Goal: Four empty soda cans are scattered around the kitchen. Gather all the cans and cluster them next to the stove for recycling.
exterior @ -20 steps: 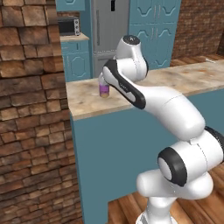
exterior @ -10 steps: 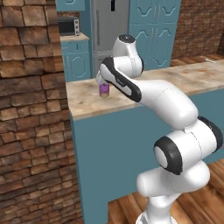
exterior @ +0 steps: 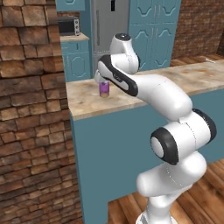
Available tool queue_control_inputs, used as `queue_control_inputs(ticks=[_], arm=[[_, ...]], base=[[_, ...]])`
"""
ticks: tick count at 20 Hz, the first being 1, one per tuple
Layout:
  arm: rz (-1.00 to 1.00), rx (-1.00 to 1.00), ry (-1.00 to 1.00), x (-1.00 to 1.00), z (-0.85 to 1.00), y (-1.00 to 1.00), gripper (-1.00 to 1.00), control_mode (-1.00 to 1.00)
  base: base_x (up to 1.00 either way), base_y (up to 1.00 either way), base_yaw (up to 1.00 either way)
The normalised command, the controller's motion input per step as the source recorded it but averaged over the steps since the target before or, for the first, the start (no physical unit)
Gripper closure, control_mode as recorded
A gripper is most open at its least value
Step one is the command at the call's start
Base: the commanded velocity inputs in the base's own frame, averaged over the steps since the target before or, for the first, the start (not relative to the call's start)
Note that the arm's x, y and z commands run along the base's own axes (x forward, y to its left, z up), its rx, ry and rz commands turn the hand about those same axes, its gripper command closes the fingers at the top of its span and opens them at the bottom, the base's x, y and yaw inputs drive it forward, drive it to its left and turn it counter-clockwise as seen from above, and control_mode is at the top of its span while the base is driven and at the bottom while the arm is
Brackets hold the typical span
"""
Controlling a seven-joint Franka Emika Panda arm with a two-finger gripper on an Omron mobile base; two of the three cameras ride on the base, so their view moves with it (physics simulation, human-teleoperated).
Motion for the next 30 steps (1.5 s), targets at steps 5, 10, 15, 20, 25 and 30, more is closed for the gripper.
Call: queue_control_inputs(ticks=[5, 10, 15, 20, 25, 30], arm=[[-0.02, -0.04, 0.0, 0.15, -0.15, 0.02, -1.0, -1.0], [-0.02, -0.01, 0.0, 0.11, 0.0, 0.02, -1.0, -1.0], [-0.02, 0.0, 0.0, 0.18, 0.0, 0.0, -1.0, -1.0], [-0.02, 0.0, 0.0, 0.14, -0.01, 0.02, -1.0, -1.0], [-0.01, 0.0, 0.01, 0.06, -0.01, 0.03, -1.0, -1.0], [-0.01, 0.0, 0.04, 0.08, -0.06, 0.0, -1.0, -1.0]], base=[[0.0, 0.0, 0.0], [0.0, 0.0, 0.0], [0.0, 0.0, 0.0], [0.0, 0.0, 0.0], [0.0, 0.0, 0.0], [0.0, 0.0, 0.0]])
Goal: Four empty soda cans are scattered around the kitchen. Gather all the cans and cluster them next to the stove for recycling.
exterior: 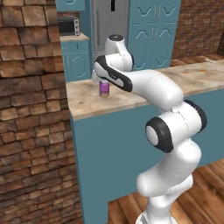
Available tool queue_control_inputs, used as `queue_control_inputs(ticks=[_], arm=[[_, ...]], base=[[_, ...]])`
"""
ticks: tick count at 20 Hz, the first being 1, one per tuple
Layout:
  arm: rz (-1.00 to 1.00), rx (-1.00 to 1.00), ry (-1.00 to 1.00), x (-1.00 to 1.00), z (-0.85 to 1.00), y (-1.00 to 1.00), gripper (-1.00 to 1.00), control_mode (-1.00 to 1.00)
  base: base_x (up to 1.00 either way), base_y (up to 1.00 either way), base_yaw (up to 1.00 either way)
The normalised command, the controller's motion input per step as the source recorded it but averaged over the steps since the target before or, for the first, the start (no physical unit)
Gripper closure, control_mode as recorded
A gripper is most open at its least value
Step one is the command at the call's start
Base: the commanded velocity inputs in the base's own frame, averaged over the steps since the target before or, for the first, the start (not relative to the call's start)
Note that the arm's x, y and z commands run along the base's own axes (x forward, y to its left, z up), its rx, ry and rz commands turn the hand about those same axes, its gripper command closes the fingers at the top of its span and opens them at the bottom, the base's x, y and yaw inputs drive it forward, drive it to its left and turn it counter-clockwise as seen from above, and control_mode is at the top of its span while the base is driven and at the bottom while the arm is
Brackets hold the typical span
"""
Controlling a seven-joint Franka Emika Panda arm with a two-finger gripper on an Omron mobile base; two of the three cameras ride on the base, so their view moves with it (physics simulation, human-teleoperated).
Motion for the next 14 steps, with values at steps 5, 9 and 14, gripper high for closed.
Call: queue_control_inputs(ticks=[5, 9, 14], arm=[[-0.01, 0.0, 0.03, 0.13, -0.07, 0.04, -1.0, -1.0], [-0.01, 0.0, 0.0, 0.15, 0.0, 0.1, -1.0, -1.0], [-0.02, 0.0, 0.02, 0.14, -0.01, 0.06, -1.0, -1.0]], base=[[0.0, 0.0, 0.0], [0.0, 0.0, 0.0], [0.0, 0.0, 0.0]])
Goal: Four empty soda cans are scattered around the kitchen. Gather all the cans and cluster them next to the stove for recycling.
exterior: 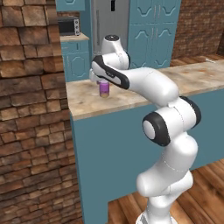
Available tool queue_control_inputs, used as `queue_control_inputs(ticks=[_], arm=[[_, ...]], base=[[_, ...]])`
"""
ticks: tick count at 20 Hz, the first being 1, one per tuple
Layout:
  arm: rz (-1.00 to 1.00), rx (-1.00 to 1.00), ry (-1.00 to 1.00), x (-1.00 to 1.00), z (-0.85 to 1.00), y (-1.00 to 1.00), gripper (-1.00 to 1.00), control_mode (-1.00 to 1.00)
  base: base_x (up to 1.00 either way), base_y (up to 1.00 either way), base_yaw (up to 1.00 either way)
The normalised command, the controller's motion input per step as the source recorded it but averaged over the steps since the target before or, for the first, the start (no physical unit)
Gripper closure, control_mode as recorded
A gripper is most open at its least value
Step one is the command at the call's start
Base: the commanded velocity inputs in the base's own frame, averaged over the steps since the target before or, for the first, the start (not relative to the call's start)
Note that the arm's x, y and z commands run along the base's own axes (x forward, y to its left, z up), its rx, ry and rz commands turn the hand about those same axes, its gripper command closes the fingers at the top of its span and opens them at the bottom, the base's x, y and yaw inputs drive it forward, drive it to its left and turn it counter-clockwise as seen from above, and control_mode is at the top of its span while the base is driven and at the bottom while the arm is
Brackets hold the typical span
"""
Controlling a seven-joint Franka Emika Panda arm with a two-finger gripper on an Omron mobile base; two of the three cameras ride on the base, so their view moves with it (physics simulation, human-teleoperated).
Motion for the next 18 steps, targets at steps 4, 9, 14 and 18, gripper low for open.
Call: queue_control_inputs(ticks=[4, 9, 14, 18], arm=[[-0.02, 0.0, 0.01, 0.14, -0.08, 0.02, -1.0, -1.0], [-0.02, 0.0, 0.02, 0.14, -0.06, 0.0, -1.0, -1.0], [-0.01, 0.0, 0.02, 0.07, -0.09, 0.0, -1.0, -1.0], [-0.01, 0.0, 0.0, 0.04, -0.12, 0.0, -1.0, -1.0]], base=[[0.0, 0.0, 0.0], [0.0, 0.0, 0.0], [0.0, 0.0, 0.0], [0.0, 0.0, 0.0]])
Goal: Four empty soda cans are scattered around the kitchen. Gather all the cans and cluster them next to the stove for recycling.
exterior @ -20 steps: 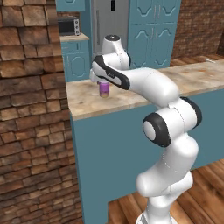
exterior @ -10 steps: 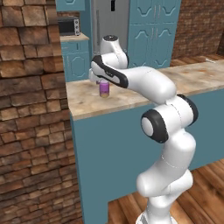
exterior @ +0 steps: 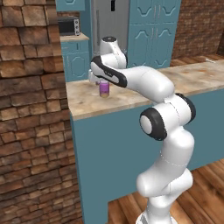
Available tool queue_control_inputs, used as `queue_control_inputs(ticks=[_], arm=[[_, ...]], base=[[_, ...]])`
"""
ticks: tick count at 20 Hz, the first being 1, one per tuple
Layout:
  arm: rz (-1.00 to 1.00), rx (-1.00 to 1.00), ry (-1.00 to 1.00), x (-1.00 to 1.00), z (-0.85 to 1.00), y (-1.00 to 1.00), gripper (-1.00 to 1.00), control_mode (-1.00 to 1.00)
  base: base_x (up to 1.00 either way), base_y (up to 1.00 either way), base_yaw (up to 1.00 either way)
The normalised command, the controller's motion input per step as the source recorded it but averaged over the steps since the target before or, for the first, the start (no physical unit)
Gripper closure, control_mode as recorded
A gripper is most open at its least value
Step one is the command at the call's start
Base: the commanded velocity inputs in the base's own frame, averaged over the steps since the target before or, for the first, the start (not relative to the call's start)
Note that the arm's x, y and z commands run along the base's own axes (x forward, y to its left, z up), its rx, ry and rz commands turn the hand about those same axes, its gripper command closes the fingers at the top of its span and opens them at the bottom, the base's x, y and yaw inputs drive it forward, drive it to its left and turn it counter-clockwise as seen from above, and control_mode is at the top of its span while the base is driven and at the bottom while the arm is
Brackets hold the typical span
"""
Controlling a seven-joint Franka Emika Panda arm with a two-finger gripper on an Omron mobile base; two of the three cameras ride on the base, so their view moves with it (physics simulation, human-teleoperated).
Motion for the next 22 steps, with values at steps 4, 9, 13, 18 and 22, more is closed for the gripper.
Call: queue_control_inputs(ticks=[4, 9, 13, 18, 22], arm=[[-0.01, 0.0, 0.01, 0.02, -0.08, 0.0, -1.0, -1.0], [-0.01, 0.0, 0.0, 0.02, -0.08, 0.0, -1.0, -1.0], [-0.01, 0.0, 0.0, 0.03, -0.07, 0.0, -1.0, -1.0], [-0.01, 0.0, 0.0, 0.03, -0.05, 0.0, -1.0, -1.0], [-0.01, 0.0, 0.0, 0.02, -0.04, 0.0, -1.0, -1.0]], base=[[0.0, 0.0, 0.0], [0.0, 0.0, 0.0], [0.0, 0.0, 0.0], [0.0, 0.0, 0.0], [0.0, 0.0, 0.0]])
